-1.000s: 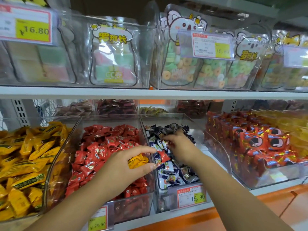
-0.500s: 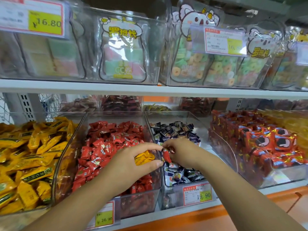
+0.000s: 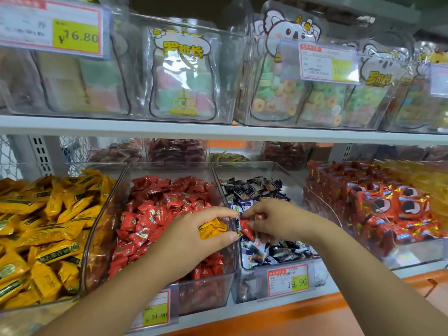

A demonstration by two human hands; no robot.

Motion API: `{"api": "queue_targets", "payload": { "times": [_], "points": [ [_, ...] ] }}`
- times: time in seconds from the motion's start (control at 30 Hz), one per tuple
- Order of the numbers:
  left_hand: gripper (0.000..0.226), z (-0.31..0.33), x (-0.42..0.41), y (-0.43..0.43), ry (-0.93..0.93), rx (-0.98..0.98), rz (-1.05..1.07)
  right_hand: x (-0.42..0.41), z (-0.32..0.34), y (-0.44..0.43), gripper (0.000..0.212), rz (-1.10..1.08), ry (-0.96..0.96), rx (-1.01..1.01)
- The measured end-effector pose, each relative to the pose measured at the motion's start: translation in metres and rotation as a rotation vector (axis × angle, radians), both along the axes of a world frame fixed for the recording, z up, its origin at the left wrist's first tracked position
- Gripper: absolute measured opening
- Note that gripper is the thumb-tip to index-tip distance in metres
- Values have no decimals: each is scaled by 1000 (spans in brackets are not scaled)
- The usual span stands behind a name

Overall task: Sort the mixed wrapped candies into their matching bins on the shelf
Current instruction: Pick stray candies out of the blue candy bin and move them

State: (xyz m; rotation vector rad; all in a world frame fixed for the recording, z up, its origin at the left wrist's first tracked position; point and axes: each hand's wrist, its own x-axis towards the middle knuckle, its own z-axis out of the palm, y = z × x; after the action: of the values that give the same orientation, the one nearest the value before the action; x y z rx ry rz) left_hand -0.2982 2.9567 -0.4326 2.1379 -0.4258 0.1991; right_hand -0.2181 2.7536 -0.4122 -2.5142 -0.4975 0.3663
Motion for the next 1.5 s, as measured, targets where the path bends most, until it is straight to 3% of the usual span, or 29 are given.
{"api": "queue_targets", "payload": {
  "times": [0.1, 0.17, 0.33, 0.43, 0.57, 0.67, 0.77, 0.83, 0.93, 1.03, 1.1, 1.2, 1.3, 1.5],
  "points": [
    [26, -1, 0, 0, 8, -5, 11, 0, -8, 7, 47, 33, 34, -47],
    [28, -2, 1, 0, 8, -3, 17, 3, -12, 11, 48, 29, -14, -52],
    [29, -3, 2, 1, 6, 6, 14, 7, -18, 7, 22, -35, 20, 85],
    [27, -2, 0, -1, 10, 16, -1, 5, -14, -1, 17, -124, 12, 194],
    [25, 0, -1, -1, 39, 11, -6, 3, 9, -2, 21, -232, -138, 394],
    [30, -2, 0, -1, 51, 12, 6, 2, 30, 31, 25, -158, -204, 607],
    [33, -3, 0, 0, 42, 6, 14, 0, 42, 67, 39, -41, -104, 719],
    [33, -3, 0, 1, 38, 17, 15, 5, 42, 66, 34, -90, -158, 655],
    [33, -3, 0, 2, 30, 18, 7, 9, 35, 23, 30, -179, -280, 236],
    [32, -5, 2, 3, 15, 22, 14, 1, 34, -19, 63, -35, 42, -298],
    [33, -6, 3, 3, 7, 23, 9, -6, 25, -26, 88, 34, 267, -463],
    [33, -6, 3, 2, 2, 20, 5, -2, -8, -14, 110, 55, 208, -658],
    [32, -7, 3, 2, -11, 31, 18, 3, -22, -7, 114, -12, 174, -628],
    [29, -4, 1, 0, -17, 48, 40, 3, -20, -27, 86, -130, 266, -176]
  ]
}}
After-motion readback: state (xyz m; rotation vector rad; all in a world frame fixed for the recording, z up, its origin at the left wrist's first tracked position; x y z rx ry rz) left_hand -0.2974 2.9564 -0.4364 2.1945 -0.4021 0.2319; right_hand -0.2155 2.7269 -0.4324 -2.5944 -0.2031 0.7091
